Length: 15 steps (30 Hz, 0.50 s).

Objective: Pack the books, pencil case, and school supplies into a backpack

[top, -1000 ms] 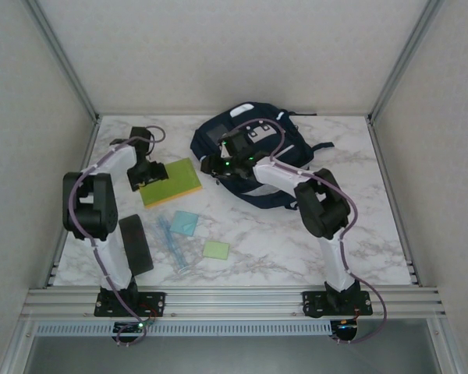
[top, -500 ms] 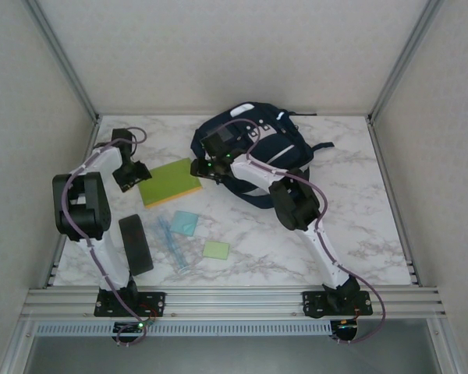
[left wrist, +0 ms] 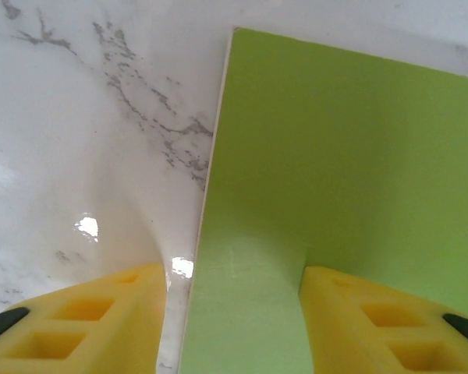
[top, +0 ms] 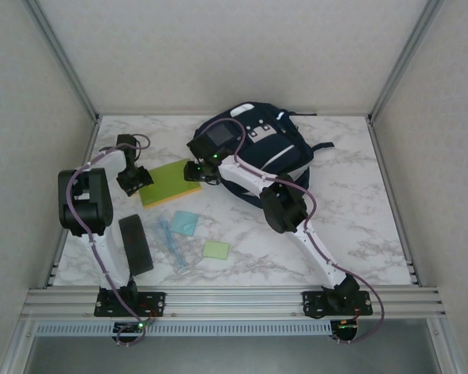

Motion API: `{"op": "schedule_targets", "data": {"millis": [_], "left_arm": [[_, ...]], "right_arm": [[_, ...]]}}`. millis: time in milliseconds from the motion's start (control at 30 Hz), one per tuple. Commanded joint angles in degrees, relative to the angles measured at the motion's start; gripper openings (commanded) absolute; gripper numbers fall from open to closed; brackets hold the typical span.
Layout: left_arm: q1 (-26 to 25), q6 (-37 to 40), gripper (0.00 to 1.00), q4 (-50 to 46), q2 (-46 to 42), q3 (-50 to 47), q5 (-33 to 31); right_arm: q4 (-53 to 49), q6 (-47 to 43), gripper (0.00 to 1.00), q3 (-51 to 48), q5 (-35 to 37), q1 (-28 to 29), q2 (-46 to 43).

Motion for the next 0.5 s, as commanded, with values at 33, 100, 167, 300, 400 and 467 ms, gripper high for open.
{"op": "schedule_targets", "data": {"millis": [33, 100, 167, 300, 400, 467], "left_arm": [[-1.26, -1.08, 0.45, 0.74, 3.02, -1.37, 1.14], [-1.29, -1.12, 0.43, 0.76, 3.02, -1.41, 1.3], [-1.39, -1.24, 0.42, 0.9, 3.11, -1.5, 1.35], [-1.8, -1.25, 0.41, 0.95, 3.29, -1.5, 1.42], [-1.9, -1.27, 0.41, 0.95, 3.45, -1.42, 1.77], [-2.1, -1.24, 0.41, 0.77, 3.38, -1.42, 1.78]], "right_arm": [[2.42, 0.29, 0.38, -1.64, -10.7, 1.0, -3.9], [4.86, 1.52, 0.37, -3.43, -13.57, 0.79, -6.45], [7.82, 2.92, 0.36, -5.72, -16.02, 0.44, -8.52], [10.66, 5.29, 0.33, -7.71, -18.49, -0.01, -9.61], [11.28, 6.8, 0.27, -7.84, -19.43, -0.11, -8.13], [11.92, 7.89, 0.22, -8.14, -19.95, -0.26, -7.18]]}}
